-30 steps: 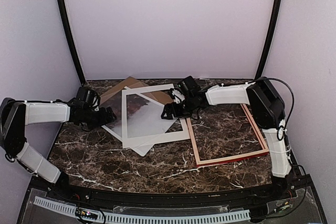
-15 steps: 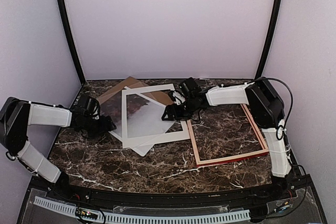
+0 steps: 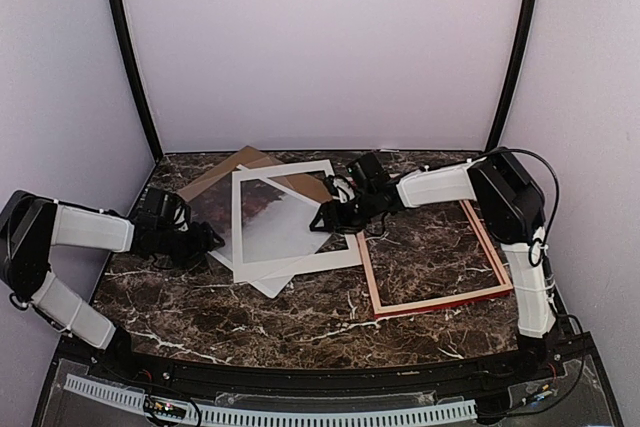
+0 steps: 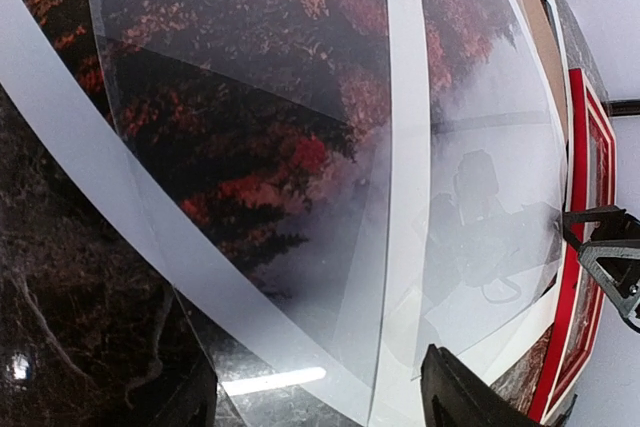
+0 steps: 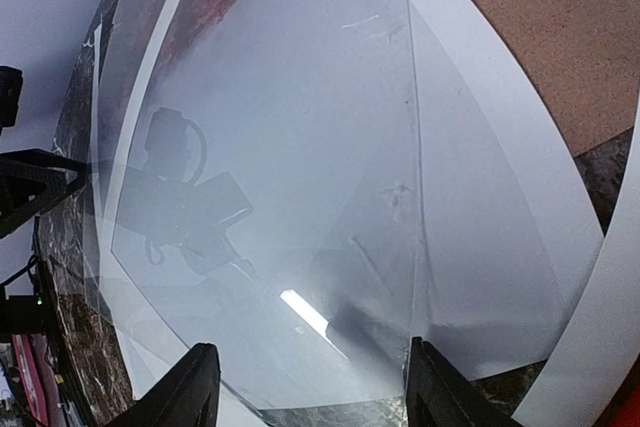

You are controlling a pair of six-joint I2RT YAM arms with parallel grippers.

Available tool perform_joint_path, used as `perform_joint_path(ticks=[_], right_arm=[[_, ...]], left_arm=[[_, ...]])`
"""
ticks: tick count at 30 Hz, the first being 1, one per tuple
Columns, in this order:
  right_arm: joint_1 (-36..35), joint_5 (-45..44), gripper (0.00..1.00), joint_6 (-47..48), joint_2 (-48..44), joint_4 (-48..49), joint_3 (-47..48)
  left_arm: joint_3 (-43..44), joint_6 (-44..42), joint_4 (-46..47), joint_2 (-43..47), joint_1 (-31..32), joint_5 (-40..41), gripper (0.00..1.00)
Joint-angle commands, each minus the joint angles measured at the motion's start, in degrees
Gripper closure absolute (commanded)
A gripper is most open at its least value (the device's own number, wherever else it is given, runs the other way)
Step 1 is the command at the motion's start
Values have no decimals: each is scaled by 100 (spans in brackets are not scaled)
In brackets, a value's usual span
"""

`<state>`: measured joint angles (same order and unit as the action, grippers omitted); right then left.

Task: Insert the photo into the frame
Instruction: Pick up the glass panel from the mat board.

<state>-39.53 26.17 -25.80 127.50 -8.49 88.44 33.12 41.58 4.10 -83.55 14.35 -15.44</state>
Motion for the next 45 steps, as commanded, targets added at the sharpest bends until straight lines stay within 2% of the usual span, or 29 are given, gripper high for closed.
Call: perform_joint_path(ticks=[1, 9, 15, 20, 26, 45], right_arm=[[-40, 327, 37, -239, -150, 45, -284], [-44, 415, 45, -333, -263, 198, -512], [-87, 446, 48, -315, -300, 241, -641], [-129, 424, 50, -255, -317, 201, -671], [-167, 454, 52, -191, -317, 183, -722], [-215, 675, 54, 83, -315, 169, -759]], left_arm=[[-312, 321, -87, 188, 0, -336, 28], [-558, 512, 272, 705, -69, -488, 33], [-808, 673, 819, 989, -355, -1041, 36], [-826, 645, 920, 1237, -456, -1231, 38], [-768, 584, 1004, 1481, -472, -1288, 47], [-194, 552, 1165, 511, -486, -1466, 76]])
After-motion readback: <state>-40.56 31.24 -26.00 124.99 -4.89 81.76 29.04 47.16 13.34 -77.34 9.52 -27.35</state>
